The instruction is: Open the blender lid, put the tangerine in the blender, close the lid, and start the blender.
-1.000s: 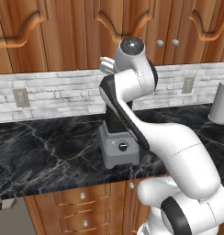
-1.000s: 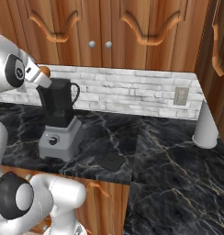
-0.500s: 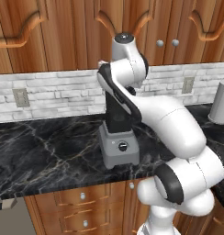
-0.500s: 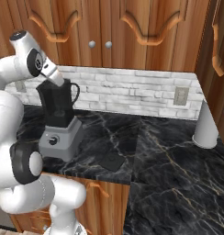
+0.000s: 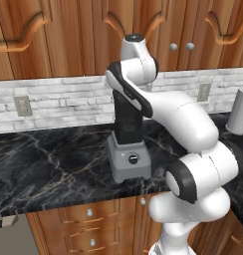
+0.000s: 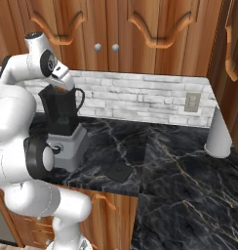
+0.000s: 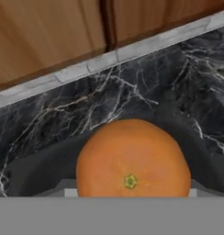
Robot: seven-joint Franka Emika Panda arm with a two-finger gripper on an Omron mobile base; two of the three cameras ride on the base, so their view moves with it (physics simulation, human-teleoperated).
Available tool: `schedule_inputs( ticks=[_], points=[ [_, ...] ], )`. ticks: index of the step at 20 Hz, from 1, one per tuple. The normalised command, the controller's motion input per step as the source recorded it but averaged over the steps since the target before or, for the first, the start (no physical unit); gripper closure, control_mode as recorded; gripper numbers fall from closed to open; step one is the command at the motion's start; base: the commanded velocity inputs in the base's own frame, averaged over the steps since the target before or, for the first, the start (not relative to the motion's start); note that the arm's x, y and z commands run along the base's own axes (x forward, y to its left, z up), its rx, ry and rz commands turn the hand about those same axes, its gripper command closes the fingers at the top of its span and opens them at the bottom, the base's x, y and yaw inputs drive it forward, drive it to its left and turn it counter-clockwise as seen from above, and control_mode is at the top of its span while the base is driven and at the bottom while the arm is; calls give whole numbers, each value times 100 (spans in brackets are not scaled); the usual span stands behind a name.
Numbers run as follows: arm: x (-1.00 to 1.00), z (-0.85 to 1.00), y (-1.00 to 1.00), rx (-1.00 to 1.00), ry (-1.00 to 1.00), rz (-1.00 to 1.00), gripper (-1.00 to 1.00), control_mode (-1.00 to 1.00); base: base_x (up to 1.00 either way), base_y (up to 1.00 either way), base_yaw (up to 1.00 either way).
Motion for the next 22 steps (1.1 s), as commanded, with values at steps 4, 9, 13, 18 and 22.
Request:
schedule_inputs(
  ticks=[4,9,13,18,22],
  points=[
    [6,-59,-1,0,5,18,100,-100,0,0,0],
    [5,-23,8,0,-2,18,100,-100,0,0,0],
    [25,-28,0,0,2,27,100,-100,0,0,0],
    [5,-65,10,-2,11,20,-100,-100,0,0,0],
    [2,-39,1,-3,9,8,-100,-100,0,0,0]
  ],
)
